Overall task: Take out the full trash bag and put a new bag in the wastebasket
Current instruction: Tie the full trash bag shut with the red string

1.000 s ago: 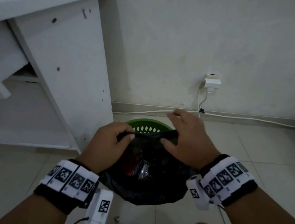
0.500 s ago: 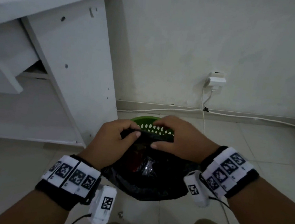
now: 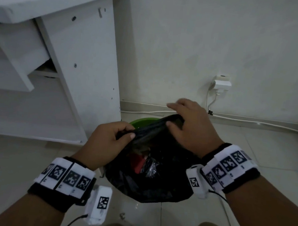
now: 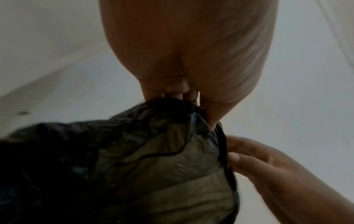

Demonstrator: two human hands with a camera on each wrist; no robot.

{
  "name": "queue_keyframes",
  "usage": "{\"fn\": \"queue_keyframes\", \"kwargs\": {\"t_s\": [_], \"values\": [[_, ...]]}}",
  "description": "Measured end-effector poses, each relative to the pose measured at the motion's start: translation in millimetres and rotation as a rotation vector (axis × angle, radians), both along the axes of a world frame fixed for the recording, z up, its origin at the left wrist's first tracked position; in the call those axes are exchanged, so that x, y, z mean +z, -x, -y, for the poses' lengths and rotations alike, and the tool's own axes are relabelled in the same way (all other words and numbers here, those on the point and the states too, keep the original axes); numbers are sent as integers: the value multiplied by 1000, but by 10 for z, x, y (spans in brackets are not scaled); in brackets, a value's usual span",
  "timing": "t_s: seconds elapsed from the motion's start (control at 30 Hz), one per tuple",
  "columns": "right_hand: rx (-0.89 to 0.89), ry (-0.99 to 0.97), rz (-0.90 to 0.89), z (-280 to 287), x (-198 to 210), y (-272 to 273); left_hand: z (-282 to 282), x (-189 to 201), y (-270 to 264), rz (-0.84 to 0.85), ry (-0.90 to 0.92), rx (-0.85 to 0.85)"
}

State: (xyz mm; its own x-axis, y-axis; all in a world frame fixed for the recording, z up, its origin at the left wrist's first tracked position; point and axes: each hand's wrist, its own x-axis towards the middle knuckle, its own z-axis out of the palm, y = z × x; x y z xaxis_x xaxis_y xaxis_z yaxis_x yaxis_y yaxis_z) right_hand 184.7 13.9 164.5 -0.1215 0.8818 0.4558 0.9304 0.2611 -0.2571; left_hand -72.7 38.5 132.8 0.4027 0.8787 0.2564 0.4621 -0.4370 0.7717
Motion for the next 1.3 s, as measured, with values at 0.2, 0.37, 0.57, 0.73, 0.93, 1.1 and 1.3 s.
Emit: {"fn": "queue_keyframes", "kwargs": {"t_s": [0.2, 0.37, 0.57, 0.73, 0.93, 1.1, 1.3], "values": [[274, 237, -153, -63, 176, 390, 70, 352, -108, 71, -198, 17], [199, 231, -210, -110, 377, 229, 57, 59, 153, -24, 21, 68], [-143, -102, -186, -423, 307, 129, 201, -143, 340, 37, 329, 6], [-279, -114, -385, -476, 192, 410, 323, 220, 195, 423, 517, -12], [8, -83, -821, 136, -16, 887, 248, 629, -38, 1030, 688, 51], [80, 101, -520, 417, -357, 992, 162, 708, -166, 1066, 534, 45], [-60, -4, -548, 491, -368, 702, 79, 493, -104, 773, 260, 250]]}}
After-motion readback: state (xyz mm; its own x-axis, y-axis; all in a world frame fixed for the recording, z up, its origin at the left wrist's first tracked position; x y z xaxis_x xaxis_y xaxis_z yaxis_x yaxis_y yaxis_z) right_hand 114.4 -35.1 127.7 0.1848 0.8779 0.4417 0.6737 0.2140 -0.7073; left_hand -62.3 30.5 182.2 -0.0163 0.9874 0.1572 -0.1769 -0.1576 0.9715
